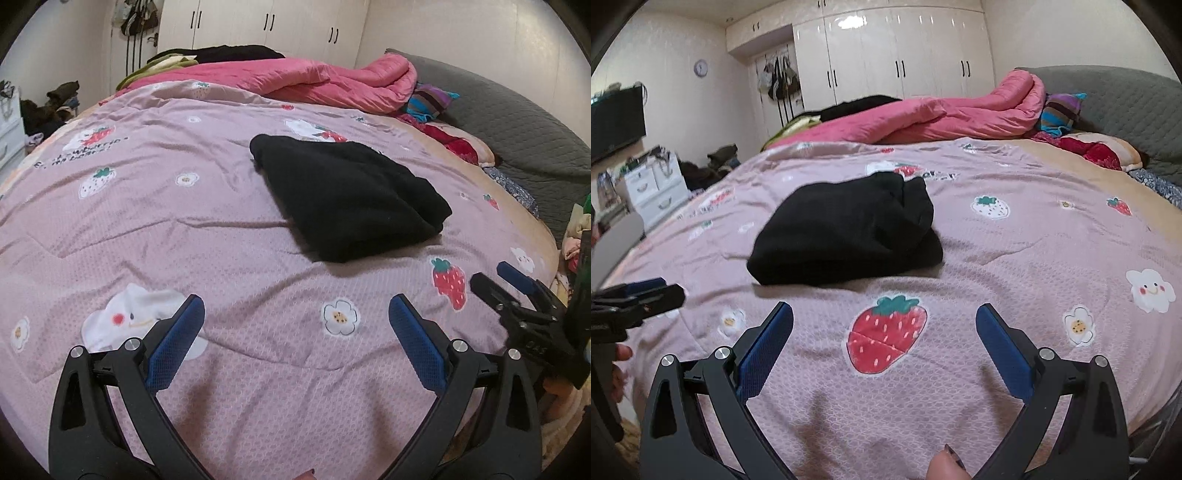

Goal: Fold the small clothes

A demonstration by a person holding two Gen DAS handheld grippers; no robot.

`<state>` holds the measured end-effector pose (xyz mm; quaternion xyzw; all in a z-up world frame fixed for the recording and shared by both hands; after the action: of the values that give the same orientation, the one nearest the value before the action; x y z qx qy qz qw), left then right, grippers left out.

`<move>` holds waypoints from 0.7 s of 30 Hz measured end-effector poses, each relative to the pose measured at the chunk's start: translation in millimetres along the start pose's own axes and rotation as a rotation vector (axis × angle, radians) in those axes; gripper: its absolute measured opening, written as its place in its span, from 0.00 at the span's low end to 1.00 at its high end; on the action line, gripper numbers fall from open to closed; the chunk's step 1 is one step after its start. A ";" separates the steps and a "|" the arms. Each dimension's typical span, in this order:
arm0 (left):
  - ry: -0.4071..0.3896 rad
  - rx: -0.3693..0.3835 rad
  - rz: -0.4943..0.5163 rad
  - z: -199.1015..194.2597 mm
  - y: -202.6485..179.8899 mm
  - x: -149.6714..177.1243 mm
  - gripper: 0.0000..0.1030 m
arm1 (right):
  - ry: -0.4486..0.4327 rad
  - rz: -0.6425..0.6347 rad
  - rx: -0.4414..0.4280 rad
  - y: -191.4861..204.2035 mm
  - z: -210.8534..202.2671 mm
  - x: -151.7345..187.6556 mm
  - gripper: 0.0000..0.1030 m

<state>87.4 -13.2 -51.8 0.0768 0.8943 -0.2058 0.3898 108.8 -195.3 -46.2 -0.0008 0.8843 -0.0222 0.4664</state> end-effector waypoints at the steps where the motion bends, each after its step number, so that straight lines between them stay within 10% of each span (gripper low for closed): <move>1: 0.006 0.003 -0.001 0.5 0.3 0.7 0.91 | 0.003 -0.006 -0.001 1.3 0.7 1.1 0.96; 21: -0.007 -0.040 0.010 -3.1 0.3 -1.9 0.91 | 0.013 0.009 -0.005 -2.8 5.1 1.5 0.96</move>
<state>86.7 -11.5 -48.6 0.0726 0.8965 -0.1864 0.3954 112.1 -198.4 -50.1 0.0021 0.8873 -0.0181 0.4609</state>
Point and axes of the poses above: each gripper's, at about its wrist camera, not at the fingertips, and z roughly the way its jaws point, y to its left, x to its underside, the point moved 6 cm from there along z, roughly the way its jaws point, and after that the axes turned 13 degrees about x, right-handed, at the moved point
